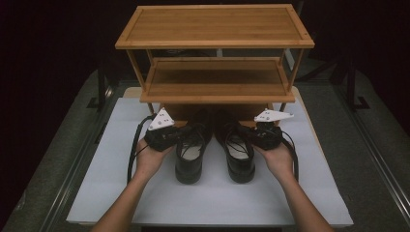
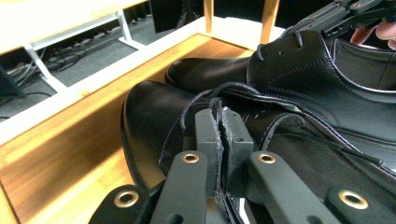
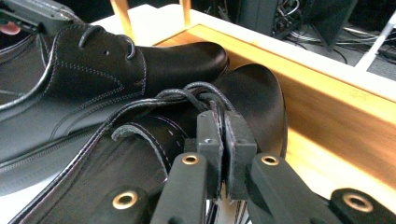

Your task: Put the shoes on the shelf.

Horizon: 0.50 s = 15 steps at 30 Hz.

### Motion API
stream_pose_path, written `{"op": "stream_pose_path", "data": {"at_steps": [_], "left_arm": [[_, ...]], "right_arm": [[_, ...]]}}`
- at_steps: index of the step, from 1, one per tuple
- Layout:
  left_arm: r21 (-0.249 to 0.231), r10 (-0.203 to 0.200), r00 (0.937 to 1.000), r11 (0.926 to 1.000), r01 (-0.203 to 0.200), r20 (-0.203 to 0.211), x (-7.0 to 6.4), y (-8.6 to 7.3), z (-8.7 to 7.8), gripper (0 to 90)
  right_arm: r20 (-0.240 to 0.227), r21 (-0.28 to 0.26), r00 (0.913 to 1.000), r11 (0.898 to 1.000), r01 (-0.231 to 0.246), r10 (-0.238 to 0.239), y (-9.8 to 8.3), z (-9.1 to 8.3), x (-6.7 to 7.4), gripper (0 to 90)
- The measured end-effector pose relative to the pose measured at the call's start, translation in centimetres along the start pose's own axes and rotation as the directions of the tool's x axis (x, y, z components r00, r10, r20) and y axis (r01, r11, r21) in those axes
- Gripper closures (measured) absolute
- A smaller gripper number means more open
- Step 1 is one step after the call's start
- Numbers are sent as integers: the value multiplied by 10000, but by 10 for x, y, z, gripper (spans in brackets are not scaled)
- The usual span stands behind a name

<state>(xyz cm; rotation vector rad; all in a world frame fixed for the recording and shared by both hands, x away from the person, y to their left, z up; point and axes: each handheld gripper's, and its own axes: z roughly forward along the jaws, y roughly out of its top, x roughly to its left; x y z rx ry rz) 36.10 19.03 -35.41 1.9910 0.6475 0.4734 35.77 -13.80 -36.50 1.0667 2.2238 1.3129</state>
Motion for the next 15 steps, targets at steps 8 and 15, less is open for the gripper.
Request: {"op": "stream_pose_path", "data": {"at_steps": [8,15], "left_arm": [[7,77,9997,10000,-77,-237,10,4,24,875],[-119,-87,9984,9999,81,-560,21,6,42,875]], "right_arm": [[558,3,9984,10000,-90,90,7,20,-12,865],[928,-35,9957,10000,-59,62,11,35,-22,865]]}}
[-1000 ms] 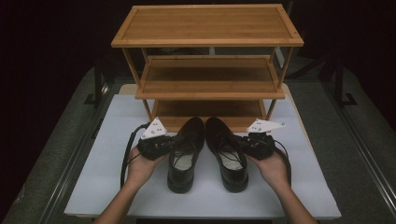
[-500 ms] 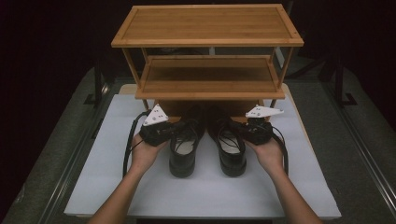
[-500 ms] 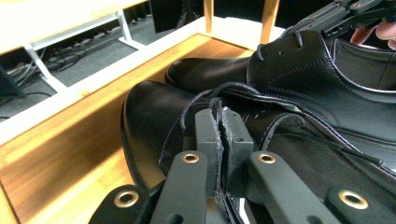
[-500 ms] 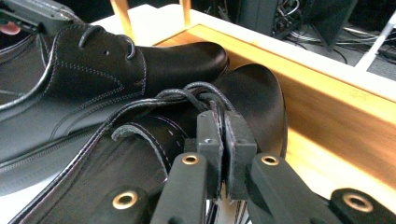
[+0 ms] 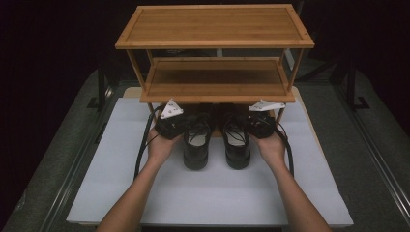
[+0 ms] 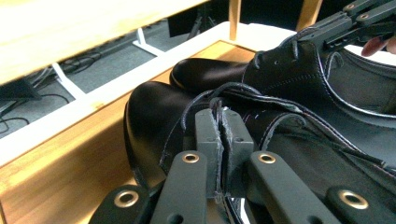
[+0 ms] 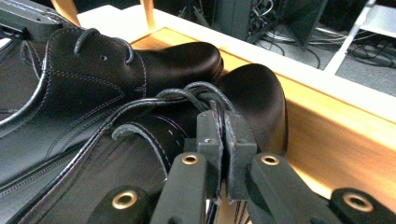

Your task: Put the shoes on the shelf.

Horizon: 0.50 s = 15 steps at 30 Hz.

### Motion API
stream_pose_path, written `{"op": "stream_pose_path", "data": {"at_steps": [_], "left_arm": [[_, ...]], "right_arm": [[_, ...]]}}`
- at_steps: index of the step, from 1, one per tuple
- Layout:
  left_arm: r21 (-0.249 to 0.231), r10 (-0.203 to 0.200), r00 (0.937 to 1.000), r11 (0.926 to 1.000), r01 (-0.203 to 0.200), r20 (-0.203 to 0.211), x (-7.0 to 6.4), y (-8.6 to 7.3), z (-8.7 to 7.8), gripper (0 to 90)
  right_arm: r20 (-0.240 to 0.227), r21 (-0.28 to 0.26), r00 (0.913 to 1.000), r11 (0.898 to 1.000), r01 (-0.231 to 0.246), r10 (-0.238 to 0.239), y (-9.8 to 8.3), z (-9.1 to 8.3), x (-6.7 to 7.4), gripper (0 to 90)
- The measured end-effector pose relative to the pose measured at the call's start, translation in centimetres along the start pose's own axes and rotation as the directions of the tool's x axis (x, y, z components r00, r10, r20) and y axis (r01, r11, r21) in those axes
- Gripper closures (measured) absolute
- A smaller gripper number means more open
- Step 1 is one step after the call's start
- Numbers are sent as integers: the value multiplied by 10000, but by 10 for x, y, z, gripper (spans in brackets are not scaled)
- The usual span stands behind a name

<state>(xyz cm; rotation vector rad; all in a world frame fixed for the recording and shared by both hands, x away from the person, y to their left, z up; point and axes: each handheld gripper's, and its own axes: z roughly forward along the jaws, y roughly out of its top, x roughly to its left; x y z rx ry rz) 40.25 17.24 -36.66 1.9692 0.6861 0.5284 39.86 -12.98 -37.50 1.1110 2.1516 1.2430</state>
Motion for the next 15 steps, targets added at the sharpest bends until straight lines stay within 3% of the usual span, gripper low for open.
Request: {"op": "stream_pose_path", "data": {"at_steps": [15], "left_arm": [[-49,-65,9963,10000,61,-862,15,-5,33,875]], "right_arm": [[469,-315,9987,9994,-165,180,5,26,-11,864]]}}
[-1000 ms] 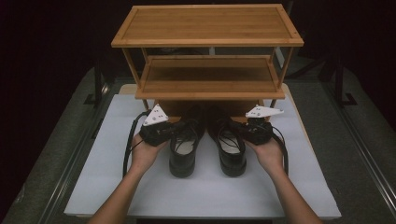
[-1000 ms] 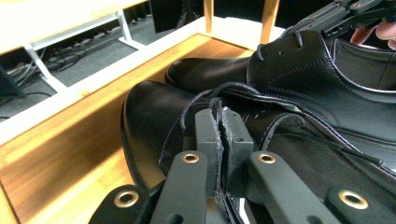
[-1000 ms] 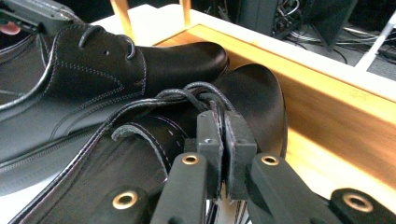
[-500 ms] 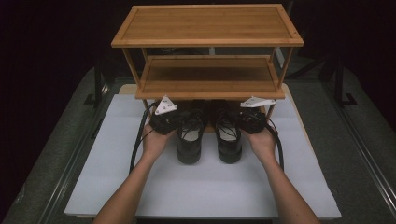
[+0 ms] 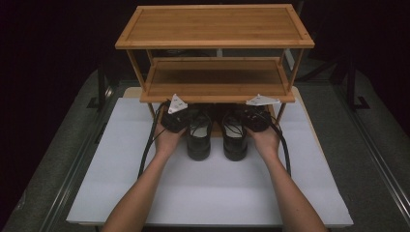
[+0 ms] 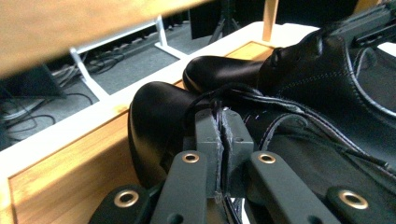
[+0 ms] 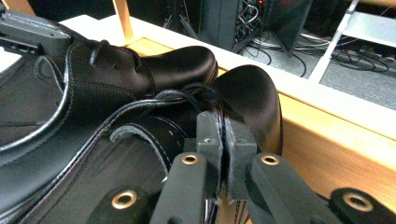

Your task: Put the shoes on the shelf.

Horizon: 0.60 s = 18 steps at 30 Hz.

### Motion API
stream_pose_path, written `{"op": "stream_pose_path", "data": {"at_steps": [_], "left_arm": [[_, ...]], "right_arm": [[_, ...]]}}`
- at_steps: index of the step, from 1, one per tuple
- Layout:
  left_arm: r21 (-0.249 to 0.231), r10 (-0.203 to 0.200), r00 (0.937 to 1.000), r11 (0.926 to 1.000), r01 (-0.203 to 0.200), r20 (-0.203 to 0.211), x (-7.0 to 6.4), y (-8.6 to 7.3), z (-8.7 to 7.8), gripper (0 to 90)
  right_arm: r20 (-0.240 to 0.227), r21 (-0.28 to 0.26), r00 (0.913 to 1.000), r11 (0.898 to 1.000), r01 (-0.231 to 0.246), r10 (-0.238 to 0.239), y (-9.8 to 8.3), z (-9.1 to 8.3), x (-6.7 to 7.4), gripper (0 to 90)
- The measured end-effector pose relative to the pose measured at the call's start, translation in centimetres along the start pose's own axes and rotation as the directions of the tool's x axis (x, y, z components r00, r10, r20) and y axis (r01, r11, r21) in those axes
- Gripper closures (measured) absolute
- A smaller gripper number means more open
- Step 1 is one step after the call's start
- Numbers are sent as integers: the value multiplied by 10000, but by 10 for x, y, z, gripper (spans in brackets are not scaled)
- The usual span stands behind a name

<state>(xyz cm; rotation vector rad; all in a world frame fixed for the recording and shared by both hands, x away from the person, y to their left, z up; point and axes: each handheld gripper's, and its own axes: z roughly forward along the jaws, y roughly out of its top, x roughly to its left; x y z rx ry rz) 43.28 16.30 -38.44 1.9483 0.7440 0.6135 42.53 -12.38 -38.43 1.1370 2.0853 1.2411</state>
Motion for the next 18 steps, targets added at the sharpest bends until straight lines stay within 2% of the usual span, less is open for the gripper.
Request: {"op": "stream_pose_path", "data": {"at_steps": [6,9,13,18], "left_arm": [[-54,53,10000,10000,-54,-81,1,1,5,875],[-37,239,9997,9997,-239,-76,1,1,8,874],[-56,242,9997,9997,-242,-75,0,1,9,873],[72,214,9995,9997,-216,246,-1,-2,7,868]], "right_arm": [[228,-139,9997,9999,59,-56,0,6,-1,865],[361,-228,9993,9997,40,-32,-1,9,-2,864],[377,-287,9993,9996,10,1,-2,10,0,863],[284,-217,9996,9998,-24,31,-6,10,0,860]]}}
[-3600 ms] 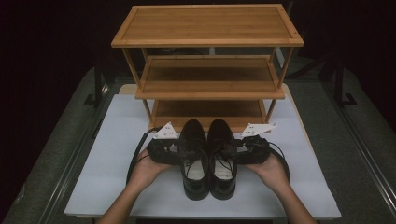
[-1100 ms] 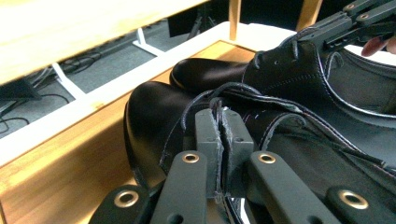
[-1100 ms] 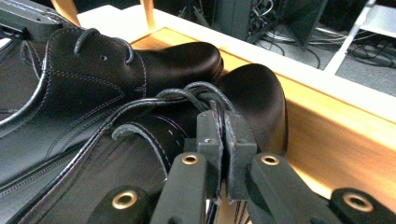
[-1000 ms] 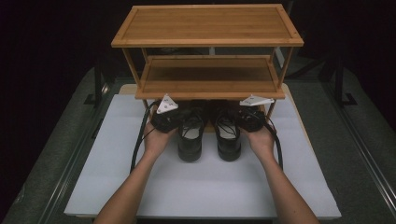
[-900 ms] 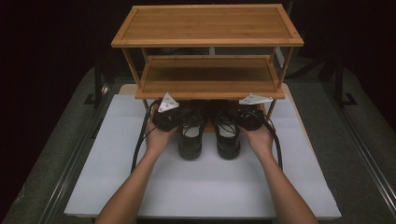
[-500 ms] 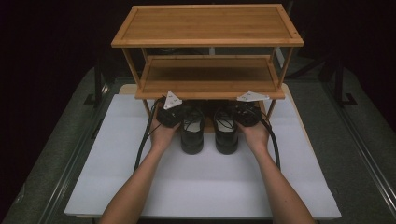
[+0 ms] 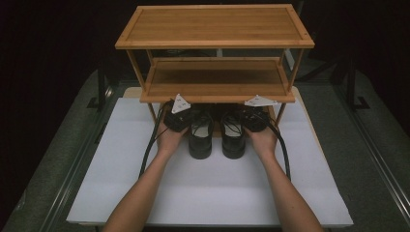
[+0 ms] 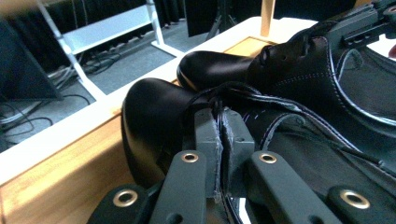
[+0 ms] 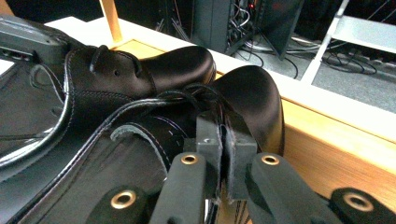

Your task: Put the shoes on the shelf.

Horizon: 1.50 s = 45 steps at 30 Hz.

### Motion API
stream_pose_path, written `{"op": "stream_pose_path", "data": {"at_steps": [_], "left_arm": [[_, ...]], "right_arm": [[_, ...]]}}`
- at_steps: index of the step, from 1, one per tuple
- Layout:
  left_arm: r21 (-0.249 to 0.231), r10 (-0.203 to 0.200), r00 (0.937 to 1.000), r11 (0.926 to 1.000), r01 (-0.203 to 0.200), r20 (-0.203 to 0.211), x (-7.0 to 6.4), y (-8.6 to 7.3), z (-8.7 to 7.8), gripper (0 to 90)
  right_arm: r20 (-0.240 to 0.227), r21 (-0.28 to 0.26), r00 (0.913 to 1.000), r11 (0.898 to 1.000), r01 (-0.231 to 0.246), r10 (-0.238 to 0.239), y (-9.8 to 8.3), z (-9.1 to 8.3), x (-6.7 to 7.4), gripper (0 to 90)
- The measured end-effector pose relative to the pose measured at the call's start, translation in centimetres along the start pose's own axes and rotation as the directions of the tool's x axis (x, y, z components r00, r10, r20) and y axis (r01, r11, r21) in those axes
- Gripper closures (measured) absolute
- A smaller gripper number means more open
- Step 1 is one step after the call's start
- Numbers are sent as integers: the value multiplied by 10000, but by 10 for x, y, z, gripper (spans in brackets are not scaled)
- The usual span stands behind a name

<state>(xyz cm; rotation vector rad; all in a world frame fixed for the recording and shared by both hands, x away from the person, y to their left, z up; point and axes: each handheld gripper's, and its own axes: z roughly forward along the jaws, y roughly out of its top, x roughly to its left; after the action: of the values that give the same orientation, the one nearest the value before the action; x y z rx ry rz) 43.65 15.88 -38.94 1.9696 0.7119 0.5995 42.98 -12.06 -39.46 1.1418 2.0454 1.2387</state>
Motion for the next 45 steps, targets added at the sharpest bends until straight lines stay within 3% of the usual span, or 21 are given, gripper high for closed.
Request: {"op": "stream_pose_path", "data": {"at_steps": [5,8,10,12,13,21,28,36,38,39,42,43,45], "left_arm": [[2,-37,10000,10000,37,90,0,-1,-1,854],[58,-74,9999,10000,73,130,0,0,-2,780],[163,-393,9988,9991,388,308,2,2,-8,678],[169,-513,9979,9986,507,385,3,3,-12,573],[176,-663,9948,9977,651,778,4,5,-22,542],[714,-431,9880,9969,328,1481,-9,-1,-53,298],[1063,-279,9856,9943,102,1668,-22,-19,-66,199],[1587,-349,9842,9873,70,1736,-28,-45,-60,136],[1858,-256,9828,9826,-90,1830,-30,-50,-56,131],[2186,-159,9819,9755,-262,1887,-31,-54,-50,105],[2290,-175,9799,9730,-291,1987,-33,-59,-44,102],[2425,-138,9796,9695,-359,2005,-34,-61,-40,91],[2617,-114,9781,9641,-444,2079,-36,-66,-34,88]], "right_arm": [[-5,-21,10000,10000,-88,88,-4,-1,1,849],[-87,14,9998,9999,-164,164,-3,-2,0,806],[-152,-99,9996,9996,-246,244,0,-9,-1,669],[-257,-155,9992,9994,-320,316,1,-12,-2,632],[-541,-120,9974,9987,-487,480,4,-21,-3,553],[-1299,316,9915,9994,105,-63,0,-56,8,356],[-1611,467,9869,9988,169,-92,-17,-75,16,288],[-1741,798,9847,9965,247,-104,-43,-77,17,246],[-1788,892,9839,9957,236,-73,-48,-74,17,234],[-1783,1083,9840,9938,230,-34,-54,-69,15,220],[-1898,1319,9817,9912,105,148,-60,-62,13,195],[-2020,1679,9788,9858,-6,350,-66,-54,11,161],[-2095,1887,9772,9820,50,353,-69,-50,11,145]]}}
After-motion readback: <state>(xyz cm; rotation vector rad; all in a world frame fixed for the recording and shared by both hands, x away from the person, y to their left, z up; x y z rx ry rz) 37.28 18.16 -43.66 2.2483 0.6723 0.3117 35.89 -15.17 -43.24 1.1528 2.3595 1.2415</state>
